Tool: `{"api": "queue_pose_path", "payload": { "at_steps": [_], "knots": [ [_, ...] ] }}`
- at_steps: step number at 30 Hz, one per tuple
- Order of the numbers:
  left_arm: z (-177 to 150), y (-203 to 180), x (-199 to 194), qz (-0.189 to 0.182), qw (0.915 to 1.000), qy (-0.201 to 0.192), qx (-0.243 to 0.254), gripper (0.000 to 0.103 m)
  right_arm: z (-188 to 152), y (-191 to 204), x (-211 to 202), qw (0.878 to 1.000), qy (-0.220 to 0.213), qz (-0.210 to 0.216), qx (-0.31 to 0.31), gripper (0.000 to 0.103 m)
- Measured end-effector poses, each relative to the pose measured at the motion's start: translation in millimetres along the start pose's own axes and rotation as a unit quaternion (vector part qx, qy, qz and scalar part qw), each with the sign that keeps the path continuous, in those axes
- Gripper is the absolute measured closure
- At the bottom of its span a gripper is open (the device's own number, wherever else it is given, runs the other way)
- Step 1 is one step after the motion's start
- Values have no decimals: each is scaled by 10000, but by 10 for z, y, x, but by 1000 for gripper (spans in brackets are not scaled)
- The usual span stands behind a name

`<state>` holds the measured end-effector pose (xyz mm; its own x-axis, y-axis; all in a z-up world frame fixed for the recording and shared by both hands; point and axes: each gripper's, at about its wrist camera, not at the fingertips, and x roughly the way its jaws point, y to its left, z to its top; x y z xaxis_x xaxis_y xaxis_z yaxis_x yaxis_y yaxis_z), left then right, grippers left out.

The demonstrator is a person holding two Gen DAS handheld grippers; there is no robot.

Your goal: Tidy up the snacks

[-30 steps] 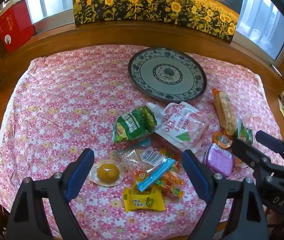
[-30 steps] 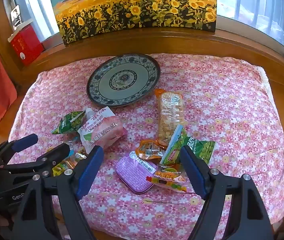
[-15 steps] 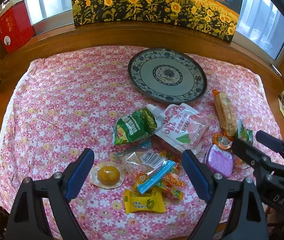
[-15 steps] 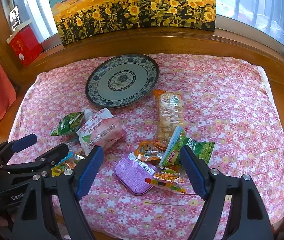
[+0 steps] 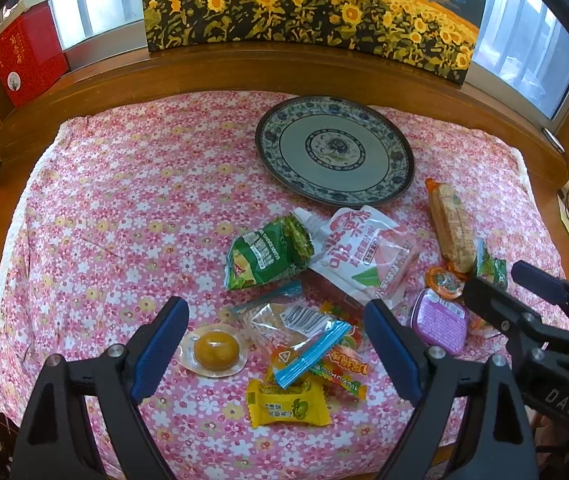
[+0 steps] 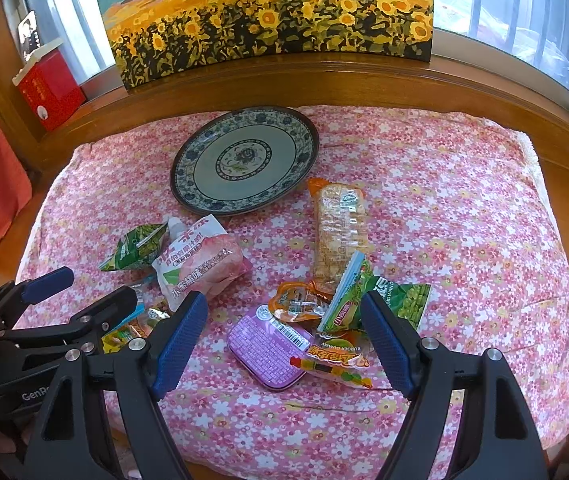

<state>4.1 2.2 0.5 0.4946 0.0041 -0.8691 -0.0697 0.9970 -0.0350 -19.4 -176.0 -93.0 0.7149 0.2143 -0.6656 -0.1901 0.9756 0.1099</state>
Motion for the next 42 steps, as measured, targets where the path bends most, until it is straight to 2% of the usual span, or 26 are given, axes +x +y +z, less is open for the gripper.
{"api": "queue_pose_path", "payload": {
  "at_steps": [42],
  "knots": [
    [-12,4,7,-7,10000,8,-8,11,6,-6,38,10000,20,9,8,22]
  ]
}}
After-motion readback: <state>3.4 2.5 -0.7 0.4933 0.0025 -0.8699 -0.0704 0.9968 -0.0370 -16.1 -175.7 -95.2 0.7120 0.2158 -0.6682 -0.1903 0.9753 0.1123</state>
